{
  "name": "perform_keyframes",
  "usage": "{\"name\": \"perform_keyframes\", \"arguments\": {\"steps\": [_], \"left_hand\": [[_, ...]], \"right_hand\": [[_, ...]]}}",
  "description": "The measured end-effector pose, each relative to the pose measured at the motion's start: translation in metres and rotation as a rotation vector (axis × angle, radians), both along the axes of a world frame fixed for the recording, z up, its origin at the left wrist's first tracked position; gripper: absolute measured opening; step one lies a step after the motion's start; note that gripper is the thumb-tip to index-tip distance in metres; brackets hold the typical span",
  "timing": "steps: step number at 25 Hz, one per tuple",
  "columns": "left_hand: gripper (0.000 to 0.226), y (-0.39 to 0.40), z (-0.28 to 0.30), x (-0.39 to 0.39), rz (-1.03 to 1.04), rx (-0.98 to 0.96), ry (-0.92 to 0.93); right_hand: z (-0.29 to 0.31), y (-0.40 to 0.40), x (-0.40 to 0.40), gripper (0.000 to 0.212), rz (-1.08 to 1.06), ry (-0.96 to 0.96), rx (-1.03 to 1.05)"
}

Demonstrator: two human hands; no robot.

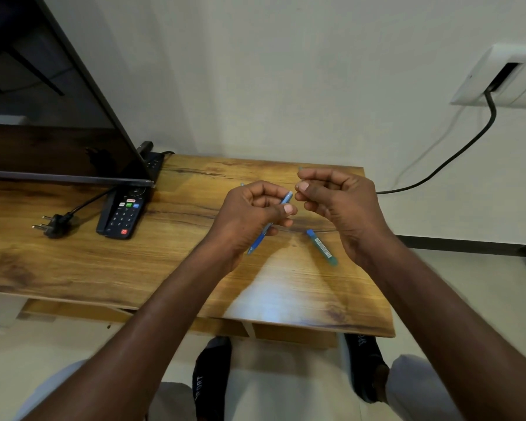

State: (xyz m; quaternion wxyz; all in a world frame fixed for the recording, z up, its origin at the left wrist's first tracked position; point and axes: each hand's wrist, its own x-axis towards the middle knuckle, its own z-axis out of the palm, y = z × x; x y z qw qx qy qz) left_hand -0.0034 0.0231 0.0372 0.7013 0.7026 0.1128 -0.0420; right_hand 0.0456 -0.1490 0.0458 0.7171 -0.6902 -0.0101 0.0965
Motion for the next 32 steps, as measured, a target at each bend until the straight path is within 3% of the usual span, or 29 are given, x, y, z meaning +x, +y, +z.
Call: {"name": "perform_keyframes", "arguments": {"steps": [8, 17, 23, 29, 32], "left_hand": [[0.023, 0.001, -0.001, 0.0, 0.008, 0.027, 0.006], [0.022, 0.001, -0.003, 0.001, 0.015, 0.05, 0.01], [0.023, 0.002, -0.007, 0.001, 0.001, 0.124, 0.013], [0.019, 0.002, -0.011, 0.001, -0.016, 0.207, 0.011], [0.019, 0.001, -0.011, 0.001, -0.004, 0.165, 0.016]], "right_hand": [[-0.004, 0.002, 0.0, 0.012, 0.041, -0.048, -0.039], [-0.004, 0.0, 0.003, 0.01, 0.096, -0.199, -0.237], [-0.005, -0.005, 0.007, 0.014, 0.162, -0.405, -0.499], [-0.008, -0.008, 0.007, 0.016, 0.232, -0.542, -0.586], [-0.007, -0.006, 0.007, 0.017, 0.204, -0.471, -0.527]]}}
